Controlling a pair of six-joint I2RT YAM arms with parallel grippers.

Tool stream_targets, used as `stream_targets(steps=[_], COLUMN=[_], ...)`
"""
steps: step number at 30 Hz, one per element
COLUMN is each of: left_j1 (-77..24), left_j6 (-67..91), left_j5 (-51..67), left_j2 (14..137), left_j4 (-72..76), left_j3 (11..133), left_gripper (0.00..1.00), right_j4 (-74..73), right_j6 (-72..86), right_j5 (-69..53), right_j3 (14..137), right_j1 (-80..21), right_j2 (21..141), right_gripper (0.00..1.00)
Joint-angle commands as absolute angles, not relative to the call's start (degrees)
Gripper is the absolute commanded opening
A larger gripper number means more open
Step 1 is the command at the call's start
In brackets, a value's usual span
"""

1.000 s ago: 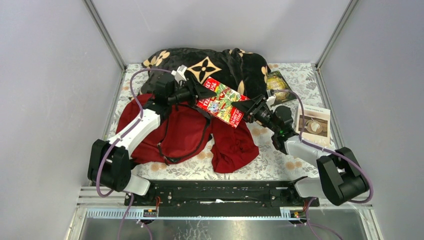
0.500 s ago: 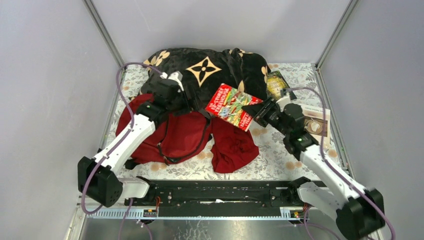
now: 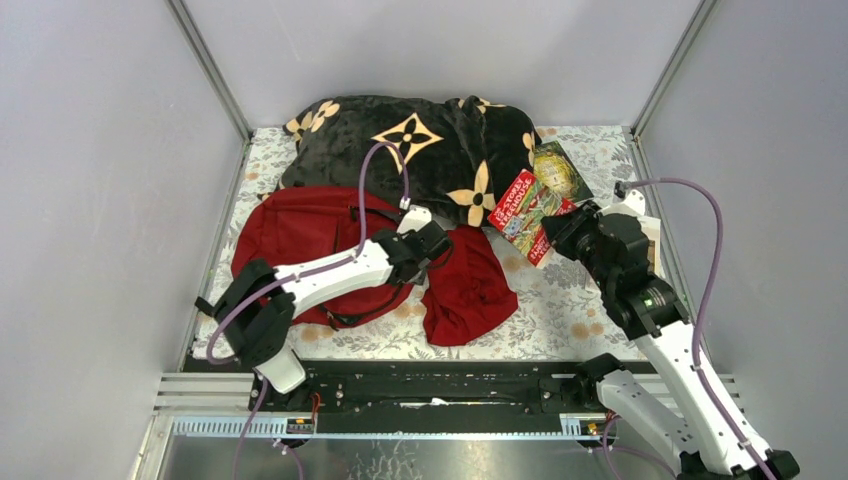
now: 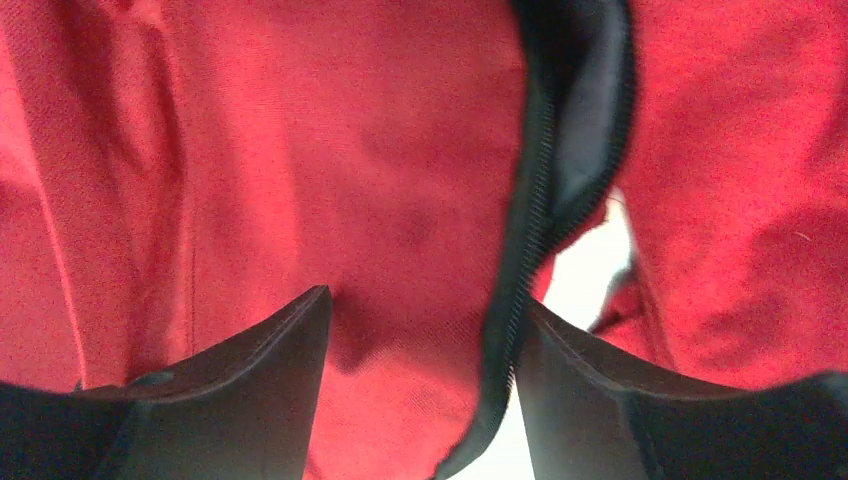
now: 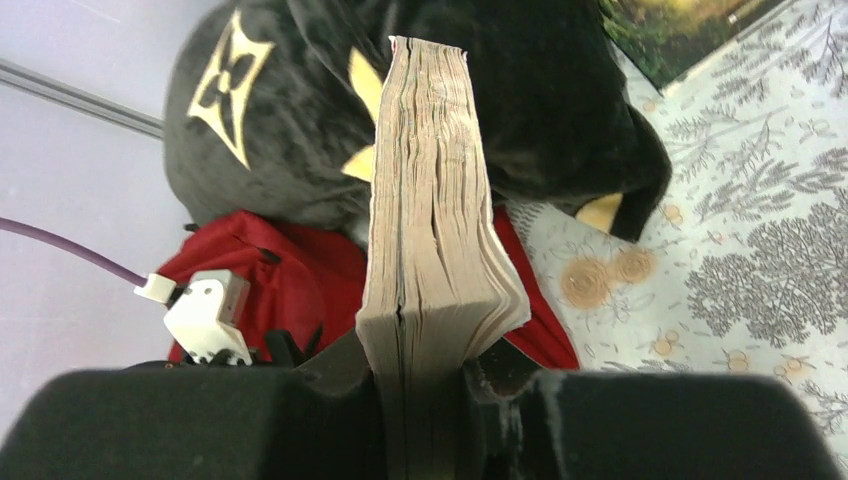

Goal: Pack the student bag
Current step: Place the book in the student bag.

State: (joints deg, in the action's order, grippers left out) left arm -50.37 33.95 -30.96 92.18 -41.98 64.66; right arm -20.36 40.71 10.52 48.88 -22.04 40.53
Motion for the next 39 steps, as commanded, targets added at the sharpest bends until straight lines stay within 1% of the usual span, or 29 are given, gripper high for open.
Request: stream_targets(steps=[1,4,9,10,13,14,15,16,17,19,21,23,27,29,31,34,39], left_j1=[-50.4,-50.3,-50.2,-50.2,-50.2,-50.1,-49.9,-49.6,-49.2,-47.5,-44.9,-40.9,-29.7,-24.6,-21.0,-18.6,-17.6], left_j6=[37.2,37.3,34.5,34.2,33.7,33.7,33.8,33.9,34.4,35.3,34.6,32.8,30.5,31.2,32.0,32.1,33.0], left_j5=[-42.7,-43.4,-38.1,-37.3,-35.0,-34.5,-34.0,-33.6,-33.9,-33.8,-32.4,-29.5,-20.9,-19.0,-17.4,-17.6,-16.0], left_j2=[96.1,95.3,89.7,88.8,86.7,86.1,85.7,85.2,84.7,82.6,79.0,74.8,68.8,65.9,62.9,60.4,60.9], left_j4=[-48.3,-50.9,-50.8,-50.9,-50.6,-50.4,-50.2,-49.8,-49.7,-50.0,-50.0,-49.2,-48.3,-47.2,-45.6,-45.4,-46.4], left_j3=[68.5,69.7,70.0,70.0,69.6,69.2,68.9,68.5,68.3,68.8,70.6,72.2,75.0,75.4,75.7,77.9,79.2], left_gripper=[0.66,0.58,0.42,0.41,0.41,0.38,0.27,0.1,0.01,0.0,0.0,0.0,0.0,0.0,0.0,0.0,0.0], right_j4=[-17.6,-16.7,-13.1,-12.2,-10.2,-9.5,-8.8,-8.1,-6.9,-3.8,-0.8,9.3,22.4,26.7,26.7,22.6,27.6], right_j6=[41.4,41.4,41.8,42.1,42.7,42.8,42.8,42.7,42.2,40.1,39.6,42.4,50.3,52.5,52.2,53.1,58.8], right_j5=[9.5,8.3,3.6,2.6,0.2,0.1,-0.7,-1.9,-3.4,-8.9,-18.2,-25.6,-32.9,-32.4,-28.8,-22.7,-21.7], right_j3=[48.7,48.6,48.0,47.8,47.5,47.3,47.1,47.0,46.7,46.4,46.7,45.4,45.7,47.3,50.8,56.6,60.3], right_j1=[-22.0,-22.0,-22.0,-22.0,-22.0,-22.0,-22.0,-22.1,-22.1,-22.1,-22.1,-23.6,-27.4,-30.5,-34.9,-40.2,-43.8], right_j2=[40.9,41.8,45.1,46.0,47.9,48.4,48.8,49.5,50.3,53.0,55.9,57.5,62.8,67.5,73.3,81.7,93.6], right_gripper=[0.0,0.0,0.0,0.0,0.0,0.0,0.0,0.0,0.0,0.0,0.0,0.0,0.0,0.0,0.0,0.0,0.0])
